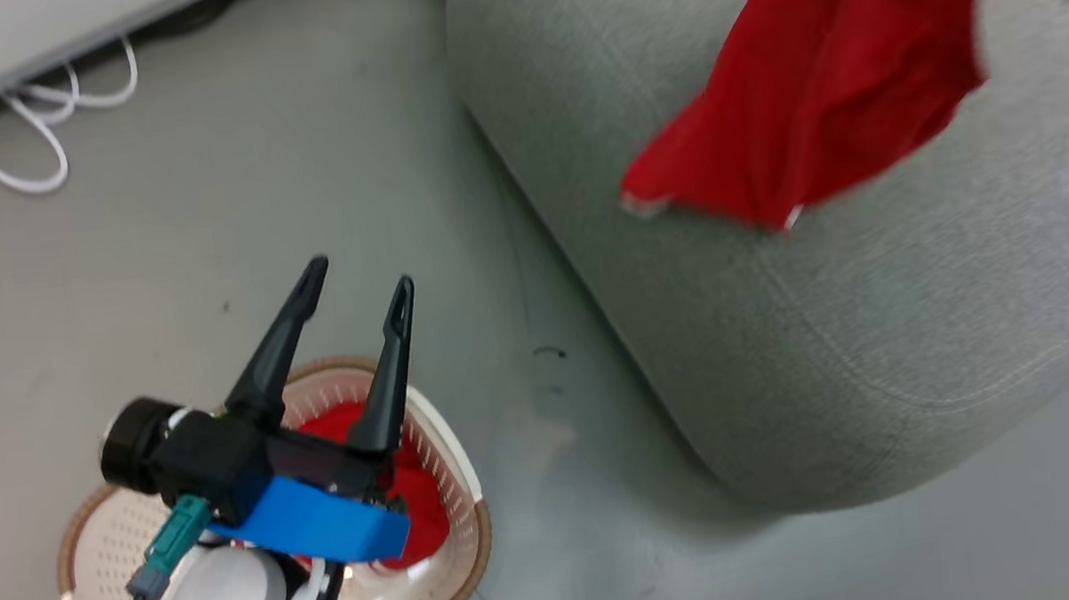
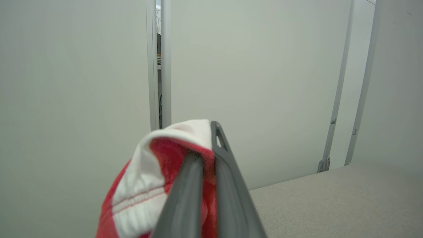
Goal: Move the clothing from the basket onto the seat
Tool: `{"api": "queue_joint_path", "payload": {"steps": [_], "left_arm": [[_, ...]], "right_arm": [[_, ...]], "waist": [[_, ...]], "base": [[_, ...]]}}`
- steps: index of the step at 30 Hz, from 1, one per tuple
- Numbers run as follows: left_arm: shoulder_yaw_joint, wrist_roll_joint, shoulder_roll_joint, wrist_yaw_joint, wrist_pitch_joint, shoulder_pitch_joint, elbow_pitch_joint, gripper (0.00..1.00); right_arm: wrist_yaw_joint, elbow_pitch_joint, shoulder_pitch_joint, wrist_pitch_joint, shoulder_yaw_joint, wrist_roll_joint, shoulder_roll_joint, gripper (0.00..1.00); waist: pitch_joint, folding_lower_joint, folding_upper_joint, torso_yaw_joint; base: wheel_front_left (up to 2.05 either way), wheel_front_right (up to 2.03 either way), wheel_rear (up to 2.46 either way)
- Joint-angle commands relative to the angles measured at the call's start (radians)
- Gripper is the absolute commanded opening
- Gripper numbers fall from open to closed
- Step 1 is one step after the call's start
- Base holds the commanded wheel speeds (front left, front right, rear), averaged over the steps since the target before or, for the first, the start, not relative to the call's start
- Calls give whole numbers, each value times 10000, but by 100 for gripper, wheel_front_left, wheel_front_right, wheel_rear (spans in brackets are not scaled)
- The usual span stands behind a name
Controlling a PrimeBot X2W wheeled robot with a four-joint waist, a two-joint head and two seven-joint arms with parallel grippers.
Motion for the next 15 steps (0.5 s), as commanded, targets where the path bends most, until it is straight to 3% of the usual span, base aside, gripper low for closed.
{"api": "queue_joint_path", "payload": {"steps": [1,10,15], "left_arm": [[-35,81,79,-10,-46,-263,-87,100],[-336,217,289,-10,-46,-1196,-769,100],[-504,329,533,-10,-46,-1592,-998,100]], "right_arm": [[5,-53,-333,82,-166,-106,-113,0],[5,-107,-2469,650,-2283,-675,-1321,0],[5,499,-2493,863,-2929,-1022,-1373,0]], "waist": [[755,-1,0,375],[2351,-1,0,918],[2998,-1,0,1103]], "base": [[0,0,0],[0,0,0],[0,0,0]]}}
